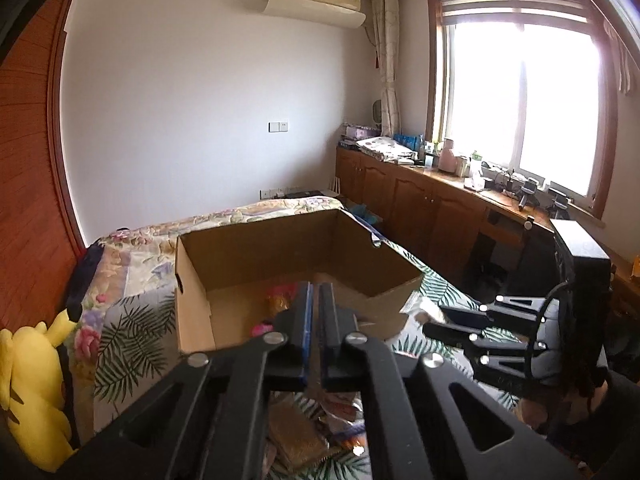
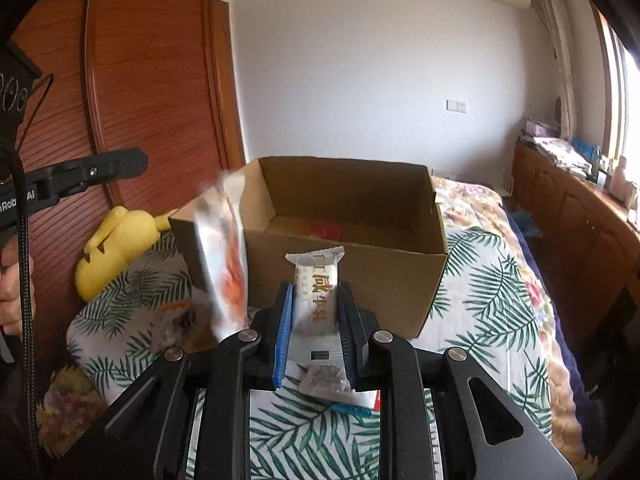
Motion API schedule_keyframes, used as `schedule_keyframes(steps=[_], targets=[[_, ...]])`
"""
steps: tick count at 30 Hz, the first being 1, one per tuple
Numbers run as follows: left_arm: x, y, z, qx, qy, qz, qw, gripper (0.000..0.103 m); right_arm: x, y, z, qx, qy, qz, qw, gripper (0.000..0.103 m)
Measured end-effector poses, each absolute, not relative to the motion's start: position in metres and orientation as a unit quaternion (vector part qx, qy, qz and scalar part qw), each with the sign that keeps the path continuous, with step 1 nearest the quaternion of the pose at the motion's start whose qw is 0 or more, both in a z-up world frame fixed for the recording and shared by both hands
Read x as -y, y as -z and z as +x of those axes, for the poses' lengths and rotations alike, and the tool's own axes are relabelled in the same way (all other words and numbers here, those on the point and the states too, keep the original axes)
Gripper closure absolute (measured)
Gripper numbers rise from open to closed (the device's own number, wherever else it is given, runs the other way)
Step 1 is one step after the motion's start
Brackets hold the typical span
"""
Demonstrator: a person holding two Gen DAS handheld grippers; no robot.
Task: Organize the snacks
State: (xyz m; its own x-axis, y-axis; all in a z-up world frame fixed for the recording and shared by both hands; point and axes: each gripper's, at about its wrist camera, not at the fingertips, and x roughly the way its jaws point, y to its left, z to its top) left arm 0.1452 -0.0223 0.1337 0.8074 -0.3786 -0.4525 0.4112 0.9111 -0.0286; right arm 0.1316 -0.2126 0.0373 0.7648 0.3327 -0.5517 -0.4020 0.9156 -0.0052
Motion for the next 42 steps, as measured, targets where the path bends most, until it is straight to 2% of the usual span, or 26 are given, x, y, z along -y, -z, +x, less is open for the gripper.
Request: schedule_keyframes(steps=[6, 8, 12, 15, 31, 39, 42], targets=[[0.011, -0.102, 0.166, -0.279, 0.19, 0.009, 0.941, 0.101, 0.216, -0.022, 0.137, -0.294, -0.188, -0.07, 0.934, 0.083], [0.012, -0.087, 0.163, -0.289, 0.197, 0.011, 0.937, 0.096, 0.223, -0.011, 0.14, -0.308, -0.189, -0.059, 0.93, 0.083], [0.026, -0.052, 0.158, -0.321, 0.219, 0.016, 0.921, 0.072, 0.223, 0.003, 0.148, -0.323, -0.187, -0.064, 0.926, 0.083], [0.035, -0.032, 0.151, -0.342, 0.235, 0.01, 0.91, 0.066, 0.226, 0.006, 0.144, -0.323, -0.187, -0.06, 0.926, 0.083], [0.081, 0.009, 0.088, -0.4, 0.249, -0.036, 0.881, 0.064, 0.255, 0.023, 0.098, -0.335, -0.185, -0.045, 0.923, 0.083], [0.109, 0.038, 0.095, -0.44, 0.19, -0.02, 0.877, 0.064, 0.26, 0.019, 0.086, -0.33, -0.187, -0.041, 0.924, 0.083], [0.115, 0.04, 0.099, -0.436, 0.179, -0.023, 0.882, 0.057, 0.263, 0.019, 0.081, -0.328, -0.189, -0.04, 0.925, 0.083]])
